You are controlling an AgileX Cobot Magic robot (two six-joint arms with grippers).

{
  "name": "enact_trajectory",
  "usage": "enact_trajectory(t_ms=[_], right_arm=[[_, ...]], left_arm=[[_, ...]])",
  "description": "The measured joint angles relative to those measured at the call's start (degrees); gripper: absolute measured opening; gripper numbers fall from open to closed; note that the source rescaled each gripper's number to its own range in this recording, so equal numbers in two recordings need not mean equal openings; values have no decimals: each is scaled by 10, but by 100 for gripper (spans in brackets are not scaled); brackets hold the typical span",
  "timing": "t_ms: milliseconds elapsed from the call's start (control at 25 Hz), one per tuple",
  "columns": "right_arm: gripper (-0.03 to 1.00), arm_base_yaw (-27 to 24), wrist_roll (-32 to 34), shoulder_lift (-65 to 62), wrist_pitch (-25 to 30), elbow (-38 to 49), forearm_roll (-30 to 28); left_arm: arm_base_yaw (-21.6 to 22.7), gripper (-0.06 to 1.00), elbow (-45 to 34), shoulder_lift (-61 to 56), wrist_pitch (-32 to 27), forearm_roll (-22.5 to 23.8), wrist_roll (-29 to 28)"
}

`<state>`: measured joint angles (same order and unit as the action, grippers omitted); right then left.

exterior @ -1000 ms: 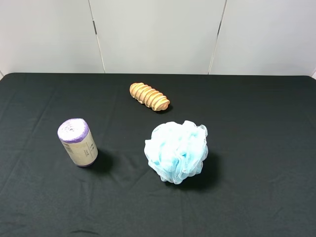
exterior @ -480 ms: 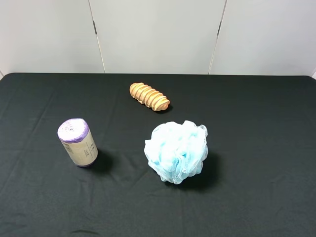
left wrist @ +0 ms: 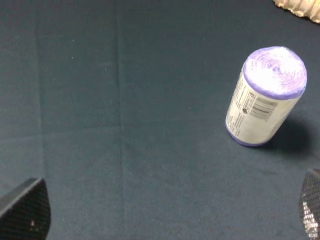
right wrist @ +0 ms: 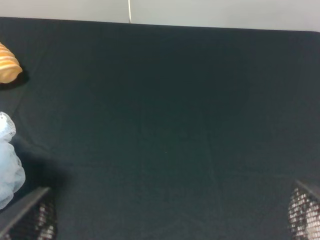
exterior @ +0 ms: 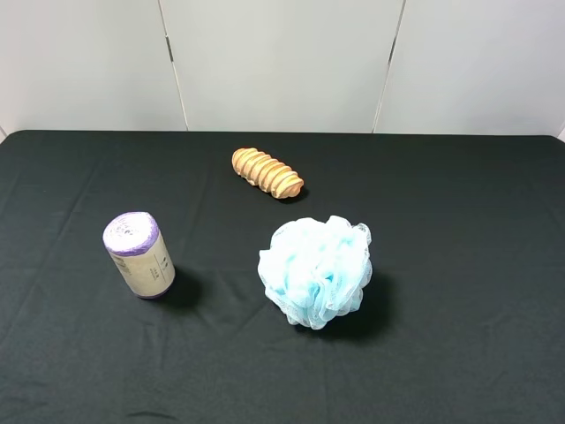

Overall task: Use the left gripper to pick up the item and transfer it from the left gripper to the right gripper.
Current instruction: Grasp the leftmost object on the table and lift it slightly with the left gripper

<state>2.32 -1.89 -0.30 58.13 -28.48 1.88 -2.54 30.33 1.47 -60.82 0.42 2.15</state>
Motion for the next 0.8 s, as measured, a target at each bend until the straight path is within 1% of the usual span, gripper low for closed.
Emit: enact_trajectory(t_ms=[280, 440, 560, 800], right_arm=[[100, 0, 0, 0, 0, 0, 0], [100, 0, 0, 0, 0, 0, 0], [100, 0, 0, 0, 0, 0, 0], [100, 0, 0, 0, 0, 0, 0]], left_arm=[[0, 100, 85, 155, -37, 1, 0], [0, 100, 121, 257, -43, 1, 0], [-2, 100, 139, 326, -38, 1, 0], [-35, 100, 161, 450, -7, 0, 0]])
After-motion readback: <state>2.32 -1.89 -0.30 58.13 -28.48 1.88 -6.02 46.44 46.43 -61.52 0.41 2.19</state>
